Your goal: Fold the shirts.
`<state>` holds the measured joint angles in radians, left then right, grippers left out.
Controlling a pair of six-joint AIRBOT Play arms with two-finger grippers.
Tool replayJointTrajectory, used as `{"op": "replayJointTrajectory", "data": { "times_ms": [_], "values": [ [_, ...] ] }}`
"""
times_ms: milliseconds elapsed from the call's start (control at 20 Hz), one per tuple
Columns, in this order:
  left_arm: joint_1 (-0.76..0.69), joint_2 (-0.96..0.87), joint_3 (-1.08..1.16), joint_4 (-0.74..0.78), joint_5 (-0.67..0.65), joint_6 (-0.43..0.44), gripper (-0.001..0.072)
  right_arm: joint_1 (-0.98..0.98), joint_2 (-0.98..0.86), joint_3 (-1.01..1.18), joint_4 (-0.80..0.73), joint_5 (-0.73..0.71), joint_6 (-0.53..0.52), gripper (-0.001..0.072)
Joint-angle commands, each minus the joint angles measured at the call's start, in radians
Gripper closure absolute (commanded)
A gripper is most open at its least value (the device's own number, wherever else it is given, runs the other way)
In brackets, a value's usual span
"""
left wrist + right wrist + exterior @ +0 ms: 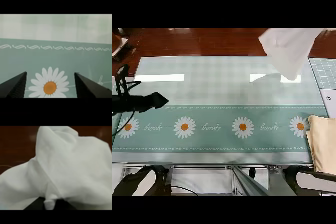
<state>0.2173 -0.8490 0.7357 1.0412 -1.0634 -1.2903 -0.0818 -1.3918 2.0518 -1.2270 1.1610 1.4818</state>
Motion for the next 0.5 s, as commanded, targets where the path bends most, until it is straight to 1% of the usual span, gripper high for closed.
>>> {"op": "replayJointTrajectory", "data": {
  "times_ms": [0,150,250,350,450],
  "values": [
    [0.000,0.124,-0.096,-0.015,0.007,0.000,0.0005,0.072,0.161,0.016,0.008,0.017,-0.024,0.0687],
    [0.000,0.132,-0.107,-0.062,0.019,0.000,0.0005,0.198,0.222,0.008,0.012,0.173,-0.043,0.0687],
    [0.000,0.132,-0.107,-0.086,0.034,0.000,0.0005,0.306,0.232,-0.057,0.009,0.231,-0.039,0.0687],
    [0.000,0.132,-0.107,-0.093,0.042,0.000,0.0005,0.434,0.229,-0.181,-0.009,0.200,-0.023,0.0687],
    [0.000,0.132,-0.107,-0.093,0.042,0.000,0.0005,0.542,0.214,-0.331,-0.035,0.113,0.016,0.0687]
  ]
}}
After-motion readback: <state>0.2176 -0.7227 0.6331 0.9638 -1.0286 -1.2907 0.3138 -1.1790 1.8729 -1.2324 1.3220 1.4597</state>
